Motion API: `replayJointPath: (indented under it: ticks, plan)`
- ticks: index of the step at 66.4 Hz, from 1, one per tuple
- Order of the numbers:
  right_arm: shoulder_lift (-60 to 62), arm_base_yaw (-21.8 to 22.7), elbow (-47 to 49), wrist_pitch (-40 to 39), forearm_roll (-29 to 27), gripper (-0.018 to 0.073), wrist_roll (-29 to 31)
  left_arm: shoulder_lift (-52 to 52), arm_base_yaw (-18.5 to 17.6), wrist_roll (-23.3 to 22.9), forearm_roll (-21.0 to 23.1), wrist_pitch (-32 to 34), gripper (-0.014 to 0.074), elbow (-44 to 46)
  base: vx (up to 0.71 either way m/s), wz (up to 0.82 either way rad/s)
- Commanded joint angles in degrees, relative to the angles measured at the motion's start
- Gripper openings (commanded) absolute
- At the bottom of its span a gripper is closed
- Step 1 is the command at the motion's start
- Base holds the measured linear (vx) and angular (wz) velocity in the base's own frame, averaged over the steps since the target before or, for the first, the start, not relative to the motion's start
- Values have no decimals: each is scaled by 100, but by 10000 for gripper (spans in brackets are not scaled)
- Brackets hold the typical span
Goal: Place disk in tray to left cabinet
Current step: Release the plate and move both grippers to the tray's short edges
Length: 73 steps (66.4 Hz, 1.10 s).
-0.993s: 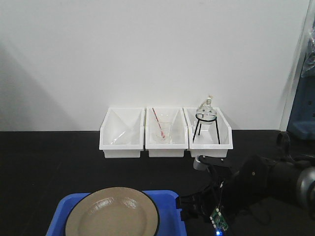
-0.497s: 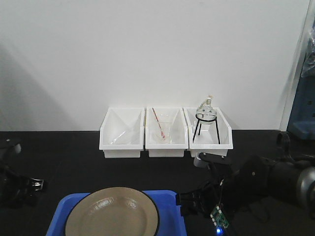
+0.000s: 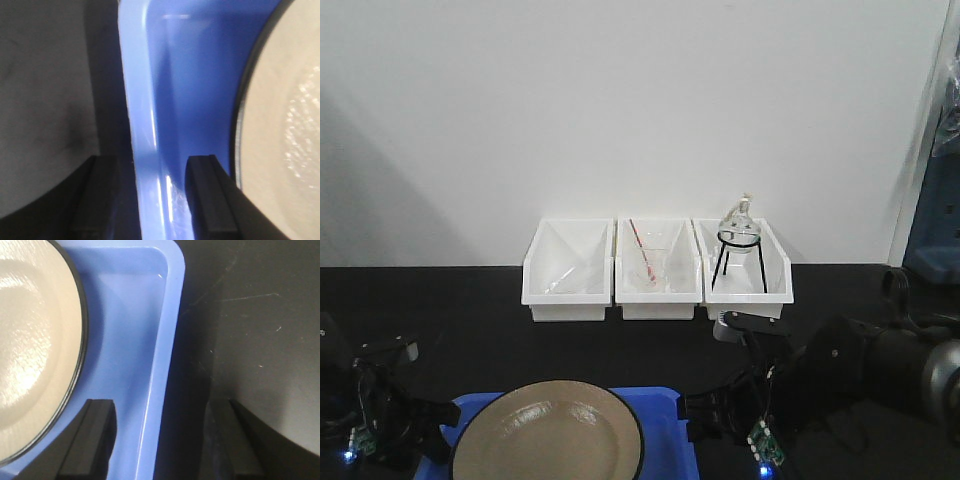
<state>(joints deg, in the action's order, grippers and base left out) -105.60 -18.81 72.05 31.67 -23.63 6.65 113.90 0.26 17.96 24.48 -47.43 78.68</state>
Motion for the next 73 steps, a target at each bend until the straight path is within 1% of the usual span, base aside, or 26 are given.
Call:
replayJointPath:
  ticks: [1, 18, 27, 34, 42, 56, 66, 73]
  plan:
    - [161, 22, 239, -22, -73, 459, 74, -222, -10, 52, 212, 185, 450, 192, 0, 0]
    - [-483, 2, 856, 492, -23, 459, 140, -7, -14, 52, 210, -6, 450, 192, 0, 0]
    - [-771, -16, 1077, 593, -74, 459, 140, 59, -22, 52, 224, -74, 450, 187, 0, 0]
    - [-1010, -66, 1280, 590, -57, 459, 144, 59, -41, 52, 229, -64, 450, 187, 0, 0]
    - [-1271, -66, 1537, 822, -79, 459, 139, 92, -112, 52, 236, 28, 450, 187, 0, 0]
    - [-1623, -66, 1929, 1210, -234, 457, 139, 292, -278, 52, 476, 27, 450, 187, 0, 0]
    - [-1739, -66, 1983, 1370, -356, 410, 139, 404, -403, 52, 474, 35, 450, 187, 0, 0]
    - [-1806, -66, 1983, 1481, -355, 343, 139, 455, -445, 52, 503, 50, 440, 192, 0, 0]
